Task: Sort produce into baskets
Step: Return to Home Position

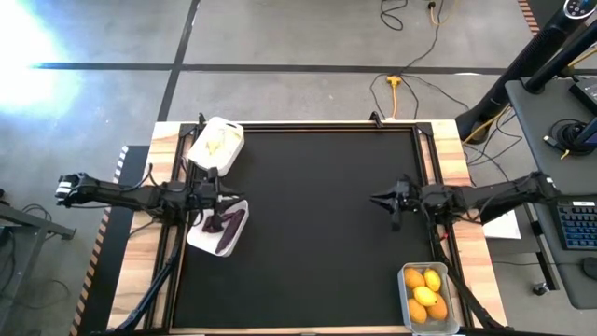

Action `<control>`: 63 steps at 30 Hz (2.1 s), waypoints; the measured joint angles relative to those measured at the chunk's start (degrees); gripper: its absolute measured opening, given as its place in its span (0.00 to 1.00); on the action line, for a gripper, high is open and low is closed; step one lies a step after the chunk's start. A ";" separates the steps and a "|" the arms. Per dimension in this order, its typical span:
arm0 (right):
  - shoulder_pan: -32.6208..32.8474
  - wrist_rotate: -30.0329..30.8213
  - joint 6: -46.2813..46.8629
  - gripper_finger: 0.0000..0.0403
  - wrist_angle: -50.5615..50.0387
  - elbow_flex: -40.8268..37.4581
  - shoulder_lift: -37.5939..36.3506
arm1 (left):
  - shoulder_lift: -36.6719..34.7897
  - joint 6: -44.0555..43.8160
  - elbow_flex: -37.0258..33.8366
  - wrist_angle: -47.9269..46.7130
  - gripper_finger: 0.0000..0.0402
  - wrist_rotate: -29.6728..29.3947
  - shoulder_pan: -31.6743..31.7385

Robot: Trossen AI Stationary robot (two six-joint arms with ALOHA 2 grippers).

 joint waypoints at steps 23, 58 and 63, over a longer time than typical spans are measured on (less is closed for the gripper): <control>0.00 0.13 -17.20 0.09 5.76 -0.07 3.94 | -10.86 0.57 -4.17 -2.05 0.13 2.98 0.04; 0.00 0.10 -17.95 0.09 7.11 -0.11 3.94 | -8.38 -1.17 -3.71 -3.31 0.13 2.89 0.04; 0.00 0.10 -17.95 0.09 7.11 -0.11 3.94 | -7.87 -1.17 -3.69 -3.43 0.13 2.89 0.04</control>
